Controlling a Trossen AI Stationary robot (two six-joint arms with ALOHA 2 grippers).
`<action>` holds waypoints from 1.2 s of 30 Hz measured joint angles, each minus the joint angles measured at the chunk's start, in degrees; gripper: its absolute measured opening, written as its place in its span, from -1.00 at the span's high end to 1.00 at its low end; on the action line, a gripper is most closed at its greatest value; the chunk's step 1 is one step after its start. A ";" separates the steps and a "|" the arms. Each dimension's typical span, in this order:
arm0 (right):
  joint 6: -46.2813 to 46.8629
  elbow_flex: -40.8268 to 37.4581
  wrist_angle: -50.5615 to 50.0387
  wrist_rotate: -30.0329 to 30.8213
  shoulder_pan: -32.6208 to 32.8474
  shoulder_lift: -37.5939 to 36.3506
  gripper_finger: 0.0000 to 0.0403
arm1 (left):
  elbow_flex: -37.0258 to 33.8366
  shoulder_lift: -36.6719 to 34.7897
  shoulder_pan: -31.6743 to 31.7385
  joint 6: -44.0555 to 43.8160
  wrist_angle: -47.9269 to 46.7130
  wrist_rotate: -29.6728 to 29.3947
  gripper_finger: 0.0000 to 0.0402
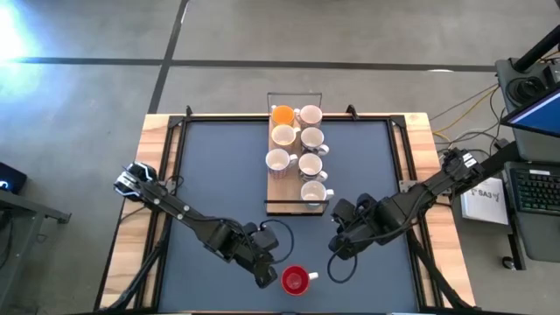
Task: Place coffee mugs
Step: Put the red mug on the shelf
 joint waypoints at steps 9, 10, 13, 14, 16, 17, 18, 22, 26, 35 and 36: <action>1.60 -0.98 0.09 -0.08 0.44 0.00 0.52 | 0.09 3.90 -0.22 0.64 6.64 0.48 0.85; 1.61 -1.00 0.09 -0.09 0.63 0.00 0.52 | 0.09 4.04 -0.22 0.57 6.88 0.48 0.85; 1.60 -1.02 0.25 -0.39 1.20 0.00 0.53 | 0.09 4.11 -0.22 -0.30 7.54 0.47 0.83; 1.59 -1.02 0.25 -0.50 1.42 0.00 0.53 | 0.09 4.14 -0.22 -0.64 7.69 0.48 0.81; 1.59 -1.02 0.28 -0.52 1.75 0.00 0.52 | 0.09 4.14 -0.22 -0.87 8.39 0.48 0.75; 1.59 -1.02 0.27 -0.52 1.90 0.00 0.52 | 0.09 4.14 -0.22 -0.87 8.60 0.48 0.71; 1.59 -1.02 0.31 -0.52 2.05 0.00 0.52 | 0.09 4.14 -0.22 -0.87 8.90 0.48 0.66; 2.82 -1.04 0.33 -0.50 2.69 0.00 0.52 | 0.09 4.14 0.01 -0.80 9.62 0.50 0.47; 2.10 -1.04 0.29 -0.50 3.69 0.00 0.52 | 0.09 4.22 0.39 -2.51 9.64 0.46 0.34; -1.64 -3.58 -0.07 1.55 4.24 0.00 0.52 | 0.07 7.41 0.92 -4.65 13.49 0.27 0.32; -1.62 -4.26 -0.12 1.49 4.24 0.00 0.52 | 0.07 7.54 0.95 -5.16 13.76 0.26 0.32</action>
